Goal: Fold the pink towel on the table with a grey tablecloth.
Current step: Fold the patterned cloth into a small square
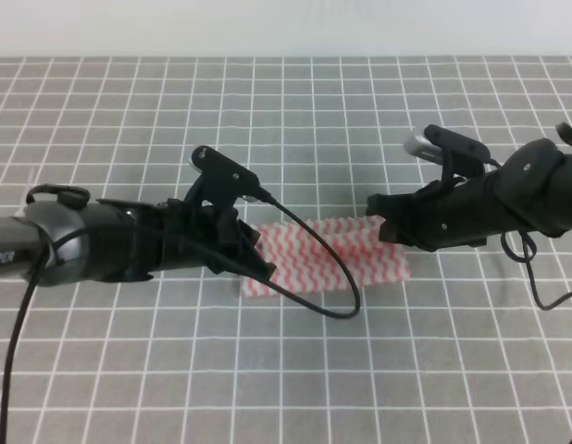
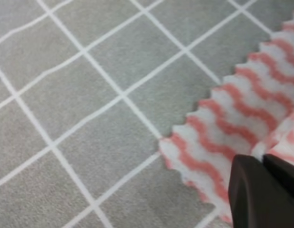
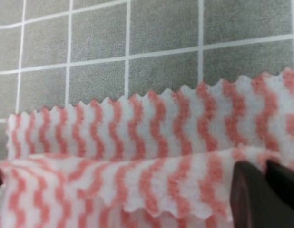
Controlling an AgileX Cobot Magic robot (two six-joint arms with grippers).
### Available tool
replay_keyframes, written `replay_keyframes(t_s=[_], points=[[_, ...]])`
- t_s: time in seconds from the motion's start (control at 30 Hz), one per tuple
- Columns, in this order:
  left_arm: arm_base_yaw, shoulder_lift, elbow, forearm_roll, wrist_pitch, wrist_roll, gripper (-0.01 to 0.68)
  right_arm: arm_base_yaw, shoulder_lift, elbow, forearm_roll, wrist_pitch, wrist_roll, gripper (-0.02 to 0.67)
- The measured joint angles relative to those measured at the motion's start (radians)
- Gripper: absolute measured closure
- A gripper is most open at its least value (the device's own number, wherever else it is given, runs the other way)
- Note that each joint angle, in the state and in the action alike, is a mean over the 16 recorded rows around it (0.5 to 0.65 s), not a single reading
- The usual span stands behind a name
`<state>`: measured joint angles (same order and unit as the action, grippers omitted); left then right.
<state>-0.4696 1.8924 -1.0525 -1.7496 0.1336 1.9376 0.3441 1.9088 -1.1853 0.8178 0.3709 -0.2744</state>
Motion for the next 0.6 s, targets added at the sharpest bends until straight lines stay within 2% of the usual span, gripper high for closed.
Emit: replay_keyframes(t_s=[0.6], points=[[0.015, 0.058, -0.047, -0.003, 0.029, -0.005, 0.677, -0.01, 0.033, -0.022, 0.002, -0.003, 0.0, 0.663]])
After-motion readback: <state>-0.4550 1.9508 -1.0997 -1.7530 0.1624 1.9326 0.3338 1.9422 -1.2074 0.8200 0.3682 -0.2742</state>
